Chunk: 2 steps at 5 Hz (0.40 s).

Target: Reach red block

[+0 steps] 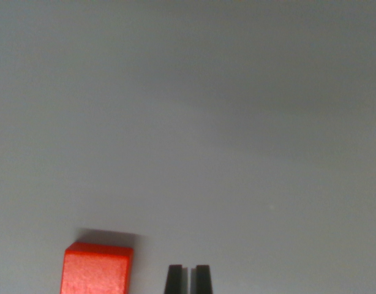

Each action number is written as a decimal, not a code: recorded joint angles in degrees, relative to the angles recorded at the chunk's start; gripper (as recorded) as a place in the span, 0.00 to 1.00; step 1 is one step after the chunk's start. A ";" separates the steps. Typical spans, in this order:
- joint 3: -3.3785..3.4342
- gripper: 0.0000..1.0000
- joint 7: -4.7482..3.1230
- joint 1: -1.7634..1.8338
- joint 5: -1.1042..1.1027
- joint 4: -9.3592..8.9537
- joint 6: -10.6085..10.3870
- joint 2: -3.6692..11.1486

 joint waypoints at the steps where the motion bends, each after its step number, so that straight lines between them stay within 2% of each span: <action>1: 0.53 0.00 0.25 0.51 0.01 -1.95 -2.60 0.75; 2: 0.53 0.00 0.25 0.51 0.01 -1.95 -2.60 0.75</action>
